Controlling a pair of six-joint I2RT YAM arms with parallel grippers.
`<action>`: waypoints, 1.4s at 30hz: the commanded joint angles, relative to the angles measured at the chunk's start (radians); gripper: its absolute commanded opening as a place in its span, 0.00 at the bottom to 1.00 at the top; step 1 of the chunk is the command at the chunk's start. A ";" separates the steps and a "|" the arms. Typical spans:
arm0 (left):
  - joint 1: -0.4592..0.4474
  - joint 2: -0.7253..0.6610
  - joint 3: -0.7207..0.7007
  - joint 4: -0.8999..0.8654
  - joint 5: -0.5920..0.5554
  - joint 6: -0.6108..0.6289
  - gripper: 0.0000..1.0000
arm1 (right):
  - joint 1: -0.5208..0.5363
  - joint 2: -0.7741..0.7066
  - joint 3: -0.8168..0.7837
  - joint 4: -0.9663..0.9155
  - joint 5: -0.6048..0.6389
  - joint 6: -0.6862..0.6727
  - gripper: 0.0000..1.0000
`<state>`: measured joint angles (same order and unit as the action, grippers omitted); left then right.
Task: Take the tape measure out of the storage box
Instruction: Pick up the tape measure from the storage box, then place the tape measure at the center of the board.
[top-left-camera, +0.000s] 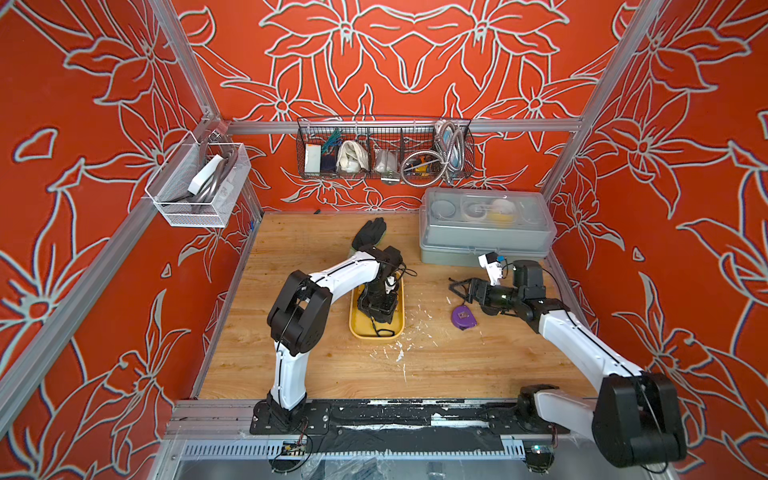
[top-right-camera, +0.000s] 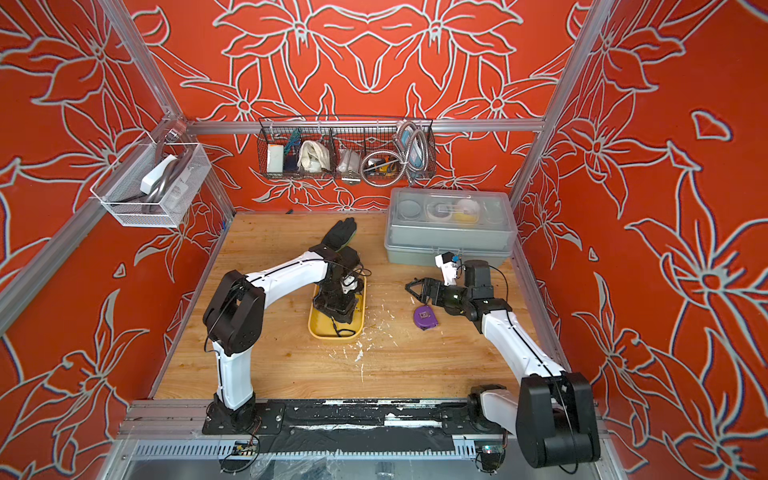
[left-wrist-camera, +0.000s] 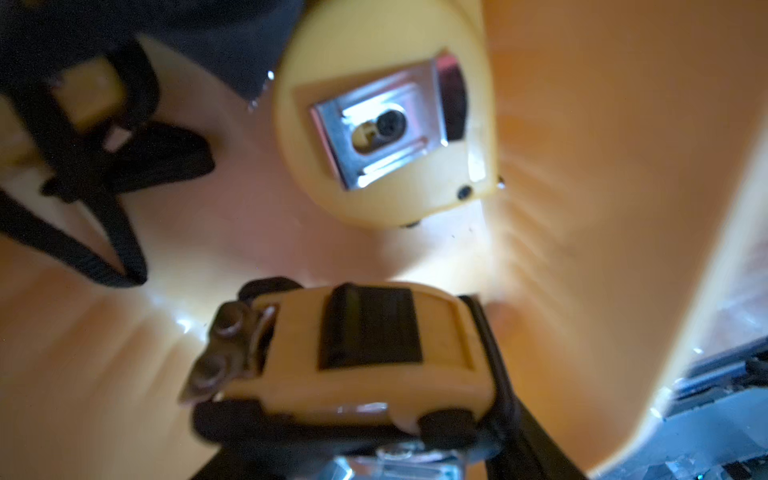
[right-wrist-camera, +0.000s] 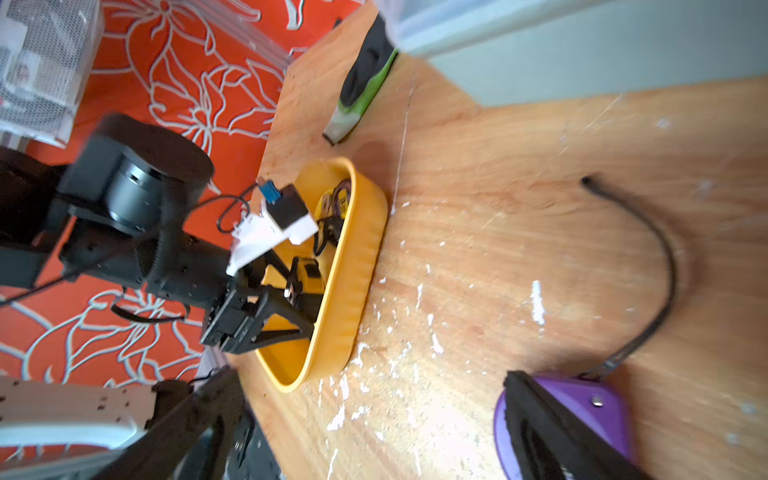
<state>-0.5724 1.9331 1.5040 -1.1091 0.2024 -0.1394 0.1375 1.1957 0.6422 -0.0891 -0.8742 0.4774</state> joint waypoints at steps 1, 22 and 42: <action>-0.013 -0.119 0.027 -0.041 0.023 0.083 0.43 | 0.022 0.042 0.031 0.055 -0.145 0.007 0.99; -0.084 -0.368 -0.069 0.187 0.051 0.230 0.43 | 0.340 0.323 0.280 0.132 -0.301 0.079 0.82; -0.130 -0.357 -0.030 0.257 -0.023 0.233 0.46 | 0.448 0.444 0.349 0.207 -0.319 0.144 0.56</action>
<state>-0.6956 1.5932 1.4559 -0.9413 0.2028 0.0895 0.5613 1.6287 0.9710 0.1074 -1.1713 0.6144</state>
